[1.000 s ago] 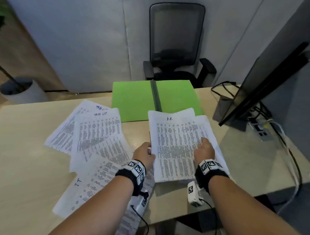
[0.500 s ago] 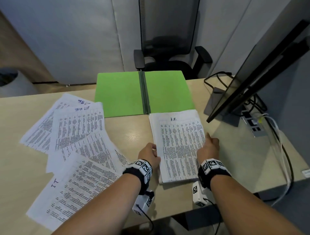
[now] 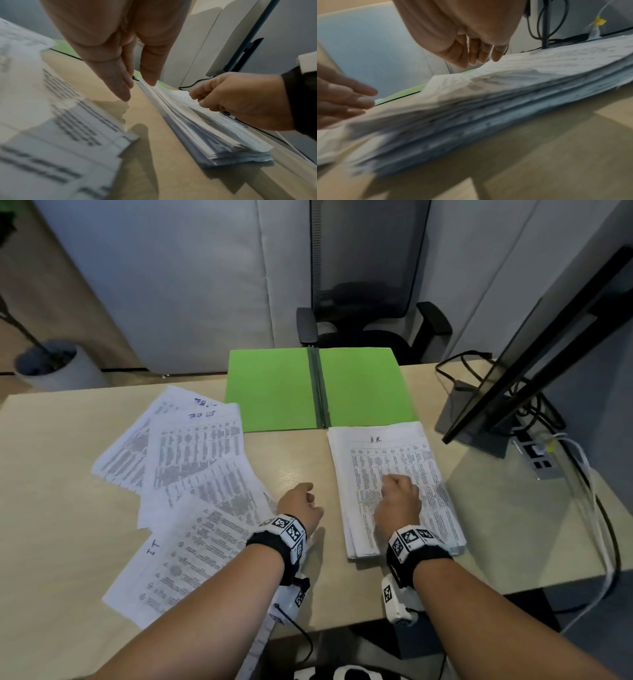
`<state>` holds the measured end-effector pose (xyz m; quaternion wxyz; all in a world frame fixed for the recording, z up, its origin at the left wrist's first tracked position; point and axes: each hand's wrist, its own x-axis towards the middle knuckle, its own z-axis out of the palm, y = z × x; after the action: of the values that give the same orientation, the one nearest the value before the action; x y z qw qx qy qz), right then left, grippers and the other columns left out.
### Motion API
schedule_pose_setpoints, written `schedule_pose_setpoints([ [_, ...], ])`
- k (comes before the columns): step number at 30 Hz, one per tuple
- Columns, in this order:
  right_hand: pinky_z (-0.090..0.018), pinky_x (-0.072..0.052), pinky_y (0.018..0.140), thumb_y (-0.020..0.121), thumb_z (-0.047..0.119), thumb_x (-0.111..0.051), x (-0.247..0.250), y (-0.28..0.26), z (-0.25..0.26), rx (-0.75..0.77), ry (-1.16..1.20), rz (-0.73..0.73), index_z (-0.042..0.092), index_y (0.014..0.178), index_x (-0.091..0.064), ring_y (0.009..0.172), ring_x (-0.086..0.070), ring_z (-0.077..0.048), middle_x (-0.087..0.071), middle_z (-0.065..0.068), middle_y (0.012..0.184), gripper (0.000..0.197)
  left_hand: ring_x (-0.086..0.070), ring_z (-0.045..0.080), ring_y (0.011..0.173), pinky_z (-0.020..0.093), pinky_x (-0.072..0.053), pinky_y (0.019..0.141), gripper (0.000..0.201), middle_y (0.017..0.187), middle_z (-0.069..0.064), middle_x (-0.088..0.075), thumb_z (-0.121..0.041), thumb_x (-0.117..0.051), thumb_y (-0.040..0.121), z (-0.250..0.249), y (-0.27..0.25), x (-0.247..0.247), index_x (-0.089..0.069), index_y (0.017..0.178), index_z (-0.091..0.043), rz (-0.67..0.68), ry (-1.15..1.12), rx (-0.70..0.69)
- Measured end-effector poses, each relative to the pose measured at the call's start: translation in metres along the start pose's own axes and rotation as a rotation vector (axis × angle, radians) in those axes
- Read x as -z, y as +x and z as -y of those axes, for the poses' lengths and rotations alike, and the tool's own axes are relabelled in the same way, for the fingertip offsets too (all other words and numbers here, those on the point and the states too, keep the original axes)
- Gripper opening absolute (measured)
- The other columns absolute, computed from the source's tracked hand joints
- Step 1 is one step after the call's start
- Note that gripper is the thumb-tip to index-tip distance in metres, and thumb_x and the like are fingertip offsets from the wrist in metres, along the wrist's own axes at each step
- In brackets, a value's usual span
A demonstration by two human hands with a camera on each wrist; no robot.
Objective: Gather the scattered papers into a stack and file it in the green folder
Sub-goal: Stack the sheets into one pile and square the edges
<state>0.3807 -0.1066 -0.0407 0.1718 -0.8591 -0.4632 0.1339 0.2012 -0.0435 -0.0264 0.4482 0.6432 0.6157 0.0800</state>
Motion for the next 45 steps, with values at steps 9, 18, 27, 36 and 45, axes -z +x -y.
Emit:
schedule_pose_setpoints([
  [9, -0.036, -0.043, 0.094, 0.089, 0.009, -0.057, -0.047, -0.040, 0.083, 0.277, 0.066, 0.223, 0.013, 0.120, -0.063, 0.114, -0.047, -0.028, -0.055, -0.009, 0.118, 0.032, -0.055, 0.032, 0.117, 0.038, -0.054, 0.089, 0.067, 0.141, 0.011, -0.045, 0.003, -0.054, 0.081, 0.085, -0.025, 0.097, -0.043, 0.143, -0.019, -0.142, 0.215, 0.185],
  [18, -0.042, -0.040, 0.100, 0.080, 0.047, -0.062, -0.077, -0.074, 0.153, 0.303, -0.217, 0.422, 0.020, 0.147, -0.020, 0.120, -0.040, -0.033, -0.037, -0.012, 0.137, 0.083, -0.007, 0.041, 0.142, 0.051, -0.027, 0.111, 0.115, 0.156, 0.011, 0.006, -0.049, -0.081, 0.065, 0.195, -0.063, 0.171, -0.005, 0.151, -0.033, -0.084, 0.399, 0.595],
  [27, -0.033, -0.050, 0.076, 0.088, 0.007, -0.052, -0.089, -0.087, 0.184, 0.133, 0.276, 0.467, 0.018, 0.136, -0.041, 0.089, -0.059, -0.026, -0.059, -0.004, 0.101, 0.050, -0.027, 0.038, 0.134, 0.048, -0.033, 0.109, 0.118, 0.147, 0.012, -0.019, -0.052, -0.080, 0.065, 0.204, -0.061, 0.163, -0.004, 0.152, -0.028, -0.172, 0.242, 0.361],
  [36, -0.023, -0.050, 0.051, 0.087, 0.000, -0.054, -0.049, -0.049, 0.190, 0.030, 0.865, 0.216, 0.023, 0.103, -0.057, 0.065, -0.059, -0.019, -0.066, -0.001, 0.077, 0.028, -0.061, 0.036, 0.109, 0.057, -0.049, 0.092, 0.066, 0.124, 0.013, -0.061, 0.008, -0.059, 0.086, 0.199, -0.046, 0.188, -0.040, 0.139, -0.026, -0.196, -0.899, 0.194],
  [45, -0.034, -0.055, 0.070, 0.089, 0.015, -0.060, -0.066, -0.048, 0.179, -0.108, 0.637, 0.171, 0.025, 0.117, -0.053, 0.082, -0.062, -0.022, -0.057, -0.003, 0.094, 0.031, -0.068, 0.028, 0.090, 0.043, -0.055, 0.083, 0.013, 0.090, 0.002, -0.071, -0.025, -0.073, 0.083, 0.194, -0.041, 0.193, -0.062, 0.088, -0.020, -0.300, -0.500, 0.138],
])
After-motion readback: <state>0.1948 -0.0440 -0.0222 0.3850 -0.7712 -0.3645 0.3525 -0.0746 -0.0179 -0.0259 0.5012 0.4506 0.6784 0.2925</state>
